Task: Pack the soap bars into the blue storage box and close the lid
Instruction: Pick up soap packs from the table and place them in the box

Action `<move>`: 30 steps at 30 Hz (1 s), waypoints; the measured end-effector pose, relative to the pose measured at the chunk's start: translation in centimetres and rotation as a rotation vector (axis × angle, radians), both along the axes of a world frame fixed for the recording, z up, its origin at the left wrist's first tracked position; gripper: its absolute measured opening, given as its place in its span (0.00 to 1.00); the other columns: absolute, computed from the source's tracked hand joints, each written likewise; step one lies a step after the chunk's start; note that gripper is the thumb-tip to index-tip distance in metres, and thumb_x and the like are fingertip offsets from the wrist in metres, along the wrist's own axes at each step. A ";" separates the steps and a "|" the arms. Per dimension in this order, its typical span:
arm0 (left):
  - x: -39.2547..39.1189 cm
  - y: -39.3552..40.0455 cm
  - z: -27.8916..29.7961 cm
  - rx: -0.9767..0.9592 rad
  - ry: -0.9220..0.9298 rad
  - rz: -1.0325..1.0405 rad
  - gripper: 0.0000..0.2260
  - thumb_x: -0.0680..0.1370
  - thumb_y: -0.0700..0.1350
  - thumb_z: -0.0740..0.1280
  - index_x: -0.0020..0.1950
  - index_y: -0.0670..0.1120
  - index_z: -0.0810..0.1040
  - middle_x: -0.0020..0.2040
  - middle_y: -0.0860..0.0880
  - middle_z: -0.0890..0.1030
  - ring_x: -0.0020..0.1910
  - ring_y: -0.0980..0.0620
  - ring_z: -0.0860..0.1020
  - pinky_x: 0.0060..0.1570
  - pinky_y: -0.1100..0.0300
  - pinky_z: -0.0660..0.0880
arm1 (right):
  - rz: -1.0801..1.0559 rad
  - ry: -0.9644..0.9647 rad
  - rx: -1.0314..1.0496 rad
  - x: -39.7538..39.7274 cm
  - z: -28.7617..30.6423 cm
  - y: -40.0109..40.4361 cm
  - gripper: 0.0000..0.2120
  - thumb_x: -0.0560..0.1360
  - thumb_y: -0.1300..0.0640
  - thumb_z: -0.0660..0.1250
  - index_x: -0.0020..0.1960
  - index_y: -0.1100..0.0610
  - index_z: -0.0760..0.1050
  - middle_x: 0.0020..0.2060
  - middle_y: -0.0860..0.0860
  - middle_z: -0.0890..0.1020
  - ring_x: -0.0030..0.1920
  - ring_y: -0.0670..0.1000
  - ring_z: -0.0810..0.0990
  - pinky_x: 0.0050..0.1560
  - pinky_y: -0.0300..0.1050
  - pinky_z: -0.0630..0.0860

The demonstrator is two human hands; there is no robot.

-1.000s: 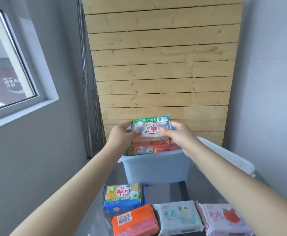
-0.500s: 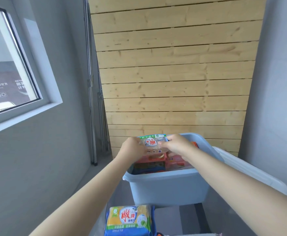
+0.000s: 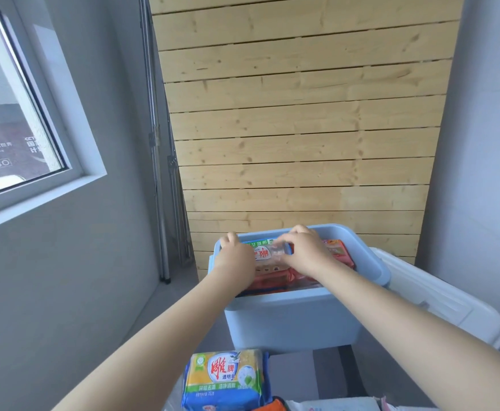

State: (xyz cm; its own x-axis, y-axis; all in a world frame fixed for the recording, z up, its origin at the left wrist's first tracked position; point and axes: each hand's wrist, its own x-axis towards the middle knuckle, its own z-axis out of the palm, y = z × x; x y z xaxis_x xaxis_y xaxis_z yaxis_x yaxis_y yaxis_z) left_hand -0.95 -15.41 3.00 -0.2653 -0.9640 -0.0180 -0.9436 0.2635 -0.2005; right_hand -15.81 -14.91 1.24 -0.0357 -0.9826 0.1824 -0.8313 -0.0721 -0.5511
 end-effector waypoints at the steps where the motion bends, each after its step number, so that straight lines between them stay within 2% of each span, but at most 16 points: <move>1: 0.2 -0.3 0.2 -0.054 -0.033 -0.016 0.13 0.78 0.38 0.58 0.61 0.44 0.75 0.65 0.42 0.68 0.64 0.43 0.66 0.54 0.58 0.65 | 0.026 0.042 0.000 0.0 0.1 0.0 0.16 0.73 0.50 0.68 0.61 0.47 0.77 0.49 0.49 0.70 0.61 0.53 0.68 0.55 0.41 0.66; 5: 0.7 -1.5 0.0 -0.175 -0.130 -0.104 0.09 0.79 0.47 0.61 0.54 0.48 0.79 0.57 0.48 0.74 0.59 0.46 0.71 0.60 0.53 0.61 | 0.036 0.209 0.026 0.2 0.2 0.2 0.15 0.77 0.46 0.62 0.63 0.42 0.75 0.54 0.48 0.73 0.60 0.53 0.67 0.58 0.45 0.65; 9: 1.0 -1.4 -0.3 -0.129 -0.017 -0.088 0.10 0.78 0.44 0.60 0.54 0.50 0.78 0.57 0.48 0.73 0.59 0.47 0.71 0.59 0.53 0.61 | 0.037 0.252 0.064 0.0 0.3 0.3 0.17 0.78 0.46 0.60 0.66 0.41 0.72 0.57 0.48 0.73 0.62 0.54 0.66 0.63 0.48 0.64; 12: 2.0 -0.2 0.1 -0.030 0.263 -0.057 0.11 0.79 0.50 0.57 0.52 0.50 0.79 0.56 0.49 0.74 0.60 0.46 0.72 0.56 0.53 0.60 | 0.016 0.210 0.022 -0.4 0.6 1.2 0.16 0.78 0.50 0.60 0.65 0.42 0.74 0.58 0.48 0.78 0.64 0.56 0.67 0.62 0.48 0.66; 15: 2.9 2.3 0.6 -0.020 0.656 -0.041 0.15 0.79 0.54 0.60 0.62 0.53 0.78 0.65 0.51 0.75 0.66 0.50 0.71 0.65 0.53 0.59 | -0.098 0.065 -0.255 -0.4 0.7 3.2 0.13 0.76 0.54 0.63 0.59 0.50 0.80 0.53 0.49 0.83 0.60 0.56 0.72 0.54 0.42 0.65; 18: 4.2 6.3 0.5 -0.087 0.932 -0.044 0.13 0.79 0.49 0.62 0.61 0.52 0.80 0.60 0.52 0.77 0.63 0.52 0.73 0.67 0.52 0.65 | -0.080 -0.017 -0.555 1.0 -0.1 6.9 0.09 0.73 0.58 0.66 0.49 0.53 0.83 0.41 0.51 0.84 0.49 0.56 0.75 0.46 0.34 0.60; 20: 5.3 8.9 -0.2 -0.128 1.037 -0.030 0.11 0.79 0.46 0.62 0.58 0.51 0.81 0.53 0.54 0.77 0.58 0.53 0.75 0.64 0.53 0.69 | -0.010 -0.072 -0.624 2.2 -1.3 9.5 0.09 0.72 0.57 0.65 0.46 0.54 0.83 0.38 0.49 0.81 0.45 0.51 0.72 0.47 0.28 0.60; 24: 7.5 12.2 -3.2 -0.171 1.106 0.040 0.12 0.78 0.43 0.61 0.55 0.53 0.81 0.56 0.55 0.78 0.54 0.59 0.73 0.64 0.55 0.68 | 0.040 -0.119 -0.572 3.7 -4.3 13.0 0.08 0.72 0.56 0.65 0.45 0.53 0.83 0.37 0.45 0.81 0.43 0.46 0.71 0.49 0.24 0.63; 26: 8.4 13.1 -4.6 -0.126 1.117 0.093 0.13 0.78 0.43 0.60 0.57 0.53 0.81 0.59 0.53 0.78 0.54 0.60 0.72 0.60 0.62 0.67 | 0.058 -0.113 -0.469 4.2 -5.9 14.0 0.07 0.72 0.56 0.66 0.46 0.52 0.83 0.37 0.44 0.81 0.44 0.46 0.72 0.47 0.24 0.64; 28: 9.0 13.7 -5.5 -0.063 1.094 0.152 0.14 0.78 0.43 0.60 0.60 0.52 0.80 0.62 0.52 0.77 0.55 0.58 0.73 0.57 0.65 0.65 | 0.060 -0.110 -0.337 4.6 -7.1 14.4 0.07 0.74 0.55 0.67 0.49 0.52 0.82 0.38 0.42 0.80 0.46 0.46 0.73 0.45 0.27 0.66; 30: 9.7 13.9 -6.7 0.018 1.046 0.213 0.14 0.78 0.45 0.60 0.62 0.51 0.78 0.64 0.50 0.76 0.57 0.55 0.74 0.60 0.63 0.66 | 0.037 -0.108 -0.208 5.2 -8.1 14.6 0.08 0.75 0.54 0.66 0.52 0.51 0.82 0.41 0.42 0.82 0.49 0.46 0.74 0.46 0.35 0.71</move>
